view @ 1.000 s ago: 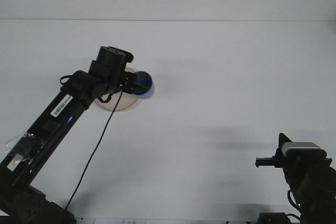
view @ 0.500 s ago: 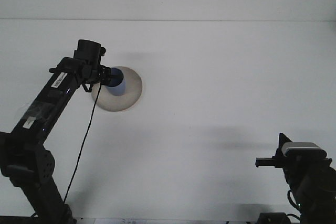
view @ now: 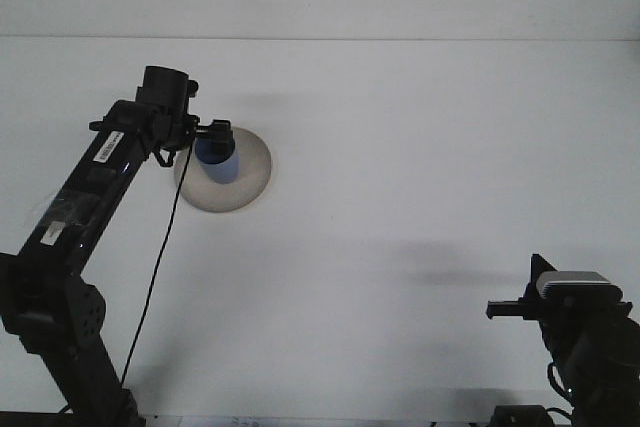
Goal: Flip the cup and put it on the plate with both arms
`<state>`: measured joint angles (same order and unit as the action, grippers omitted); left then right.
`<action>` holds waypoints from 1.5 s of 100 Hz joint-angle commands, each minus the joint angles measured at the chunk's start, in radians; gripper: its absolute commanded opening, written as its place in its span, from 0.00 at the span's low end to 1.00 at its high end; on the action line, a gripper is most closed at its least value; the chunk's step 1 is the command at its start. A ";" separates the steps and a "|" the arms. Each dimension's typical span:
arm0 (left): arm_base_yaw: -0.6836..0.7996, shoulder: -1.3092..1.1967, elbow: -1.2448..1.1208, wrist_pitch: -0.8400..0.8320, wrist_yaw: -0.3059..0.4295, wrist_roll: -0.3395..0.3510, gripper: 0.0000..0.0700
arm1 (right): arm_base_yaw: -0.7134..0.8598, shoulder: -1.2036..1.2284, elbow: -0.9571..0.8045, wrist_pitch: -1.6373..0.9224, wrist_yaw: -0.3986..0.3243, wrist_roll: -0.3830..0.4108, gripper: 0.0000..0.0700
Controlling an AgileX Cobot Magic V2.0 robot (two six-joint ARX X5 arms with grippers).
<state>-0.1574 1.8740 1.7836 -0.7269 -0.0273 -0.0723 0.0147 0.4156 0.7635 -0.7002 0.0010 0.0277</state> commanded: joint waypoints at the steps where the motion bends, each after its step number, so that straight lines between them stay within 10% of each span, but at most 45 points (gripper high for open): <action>1: -0.001 -0.038 0.026 0.004 0.002 -0.023 0.90 | 0.001 0.005 0.008 0.004 0.000 0.010 0.00; 72: -0.068 -1.016 -0.822 0.337 -0.006 -0.098 0.87 | 0.001 0.005 0.008 0.020 0.000 -0.003 0.00; 94: -0.067 -1.291 -1.084 0.369 -0.072 -0.098 0.44 | 0.001 0.004 0.008 0.020 0.000 -0.002 0.00; 106: -0.067 -1.379 -1.134 0.364 -0.072 -0.098 0.00 | 0.001 0.004 0.008 0.020 0.000 -0.002 0.00; 150: -0.067 -1.443 -1.136 0.362 -0.072 -0.098 0.02 | 0.001 0.004 0.008 0.020 0.000 -0.002 0.00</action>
<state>-0.2211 0.4358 0.6384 -0.3733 -0.0986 -0.1680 0.0147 0.4156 0.7635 -0.6914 0.0013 0.0269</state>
